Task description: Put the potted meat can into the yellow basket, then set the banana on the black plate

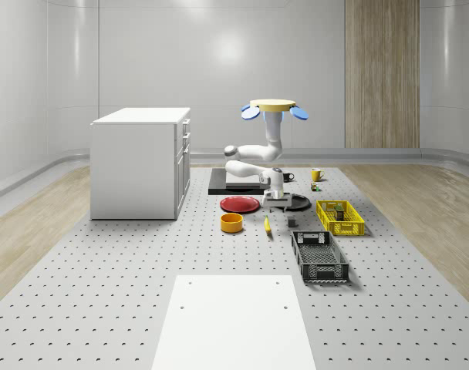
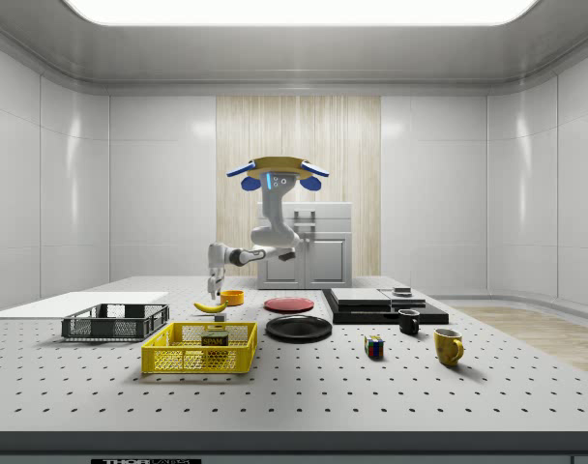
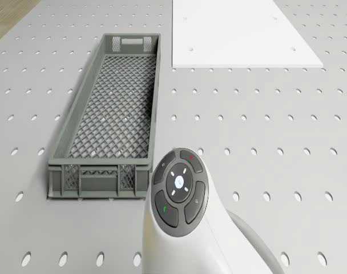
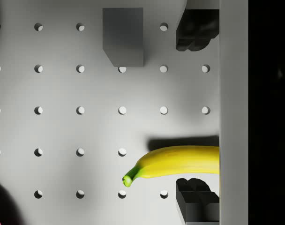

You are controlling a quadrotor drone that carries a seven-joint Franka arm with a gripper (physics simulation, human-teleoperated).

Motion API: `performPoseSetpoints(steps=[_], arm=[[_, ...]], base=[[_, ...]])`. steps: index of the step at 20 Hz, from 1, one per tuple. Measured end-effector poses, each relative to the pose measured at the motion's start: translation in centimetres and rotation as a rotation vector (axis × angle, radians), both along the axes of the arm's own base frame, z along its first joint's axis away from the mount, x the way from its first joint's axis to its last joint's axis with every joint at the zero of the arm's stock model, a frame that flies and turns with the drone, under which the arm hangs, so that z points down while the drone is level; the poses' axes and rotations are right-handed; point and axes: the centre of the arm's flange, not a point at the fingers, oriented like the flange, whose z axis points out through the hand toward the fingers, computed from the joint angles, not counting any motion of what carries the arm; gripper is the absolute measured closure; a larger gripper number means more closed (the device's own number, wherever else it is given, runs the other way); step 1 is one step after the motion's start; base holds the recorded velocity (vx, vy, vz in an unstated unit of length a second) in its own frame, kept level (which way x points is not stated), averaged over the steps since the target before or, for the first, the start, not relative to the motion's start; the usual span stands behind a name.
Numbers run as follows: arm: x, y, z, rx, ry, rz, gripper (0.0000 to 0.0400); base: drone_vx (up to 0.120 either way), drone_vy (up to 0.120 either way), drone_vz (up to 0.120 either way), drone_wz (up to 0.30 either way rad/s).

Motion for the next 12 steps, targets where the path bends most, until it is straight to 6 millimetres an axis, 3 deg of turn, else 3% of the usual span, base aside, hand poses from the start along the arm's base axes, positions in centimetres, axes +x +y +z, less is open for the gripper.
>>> performPoseSetpoints(steps=[4,6,9,10,12], arm=[[0.0,0.0,0.0,0.0,0.0,0.0,0.0],[0.0,0.0,0.0,0.0,0.0,0.0,0.0],[0.0,0.0,0.0,0.0,0.0,0.0,0.0],[0.0,0.0,0.0,0.0,0.0,0.0,0.0],[0.0,0.0,0.0,0.0,0.0,0.0,0.0]], base=[[0.12,-0.12,0.0,0.0],[0.0,-0.12,0.0,0.0],[0.0,-0.12,-0.12,0.0],[0.0,-0.12,0.0,0.0],[0.0,0.0,-0.04,0.0]])
